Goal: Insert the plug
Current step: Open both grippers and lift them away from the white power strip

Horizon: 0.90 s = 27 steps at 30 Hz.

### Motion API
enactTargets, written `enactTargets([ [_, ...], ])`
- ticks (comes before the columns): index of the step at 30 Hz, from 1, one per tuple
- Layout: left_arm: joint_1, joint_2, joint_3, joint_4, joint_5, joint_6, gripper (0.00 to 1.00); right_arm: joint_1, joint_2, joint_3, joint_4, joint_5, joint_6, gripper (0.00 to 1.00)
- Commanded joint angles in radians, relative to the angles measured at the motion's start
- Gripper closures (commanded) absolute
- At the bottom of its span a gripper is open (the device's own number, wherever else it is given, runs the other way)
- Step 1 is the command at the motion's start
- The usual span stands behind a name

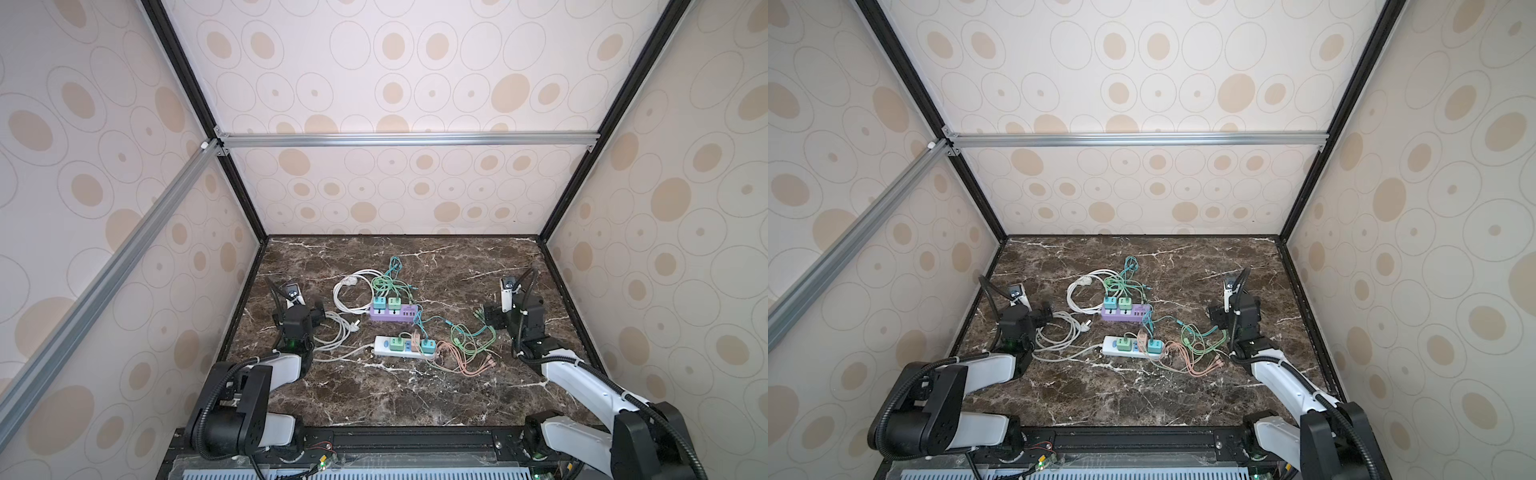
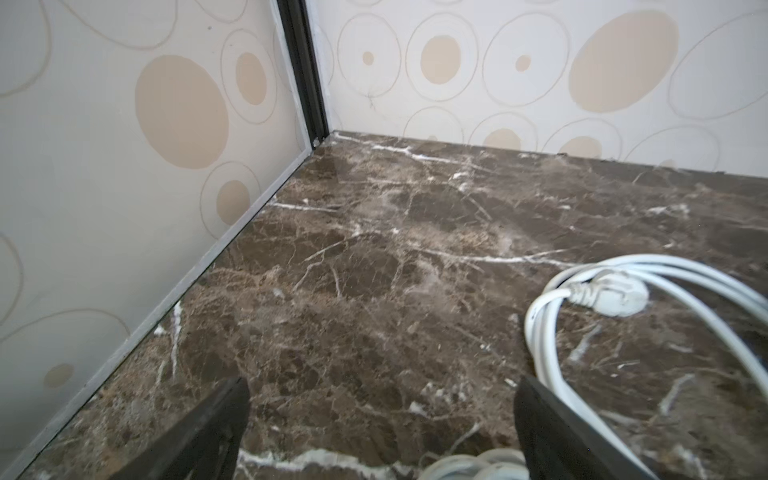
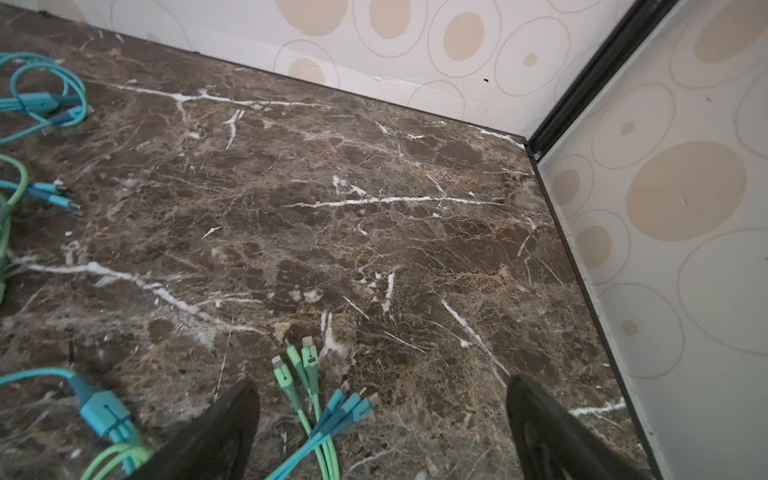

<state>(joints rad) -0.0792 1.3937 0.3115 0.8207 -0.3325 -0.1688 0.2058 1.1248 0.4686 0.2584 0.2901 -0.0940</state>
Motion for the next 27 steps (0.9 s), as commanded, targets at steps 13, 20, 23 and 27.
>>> enactTargets([
  [13,0.073,0.098,-0.054,0.395,0.118,0.079,0.01,-0.057,0.207,-0.111,0.452,0.004,0.034,0.01],
  [20,0.073,0.170,-0.147,0.617,0.188,0.100,0.01,-0.096,0.349,-0.130,0.643,-0.043,0.071,0.01],
  [23,0.073,0.172,-0.116,0.559,0.188,0.099,0.01,-0.100,0.450,-0.126,0.770,-0.014,0.068,0.01],
  [27,0.073,0.188,-0.114,0.589,0.188,0.105,0.01,-0.136,0.430,-0.068,0.609,-0.067,0.108,0.01],
])
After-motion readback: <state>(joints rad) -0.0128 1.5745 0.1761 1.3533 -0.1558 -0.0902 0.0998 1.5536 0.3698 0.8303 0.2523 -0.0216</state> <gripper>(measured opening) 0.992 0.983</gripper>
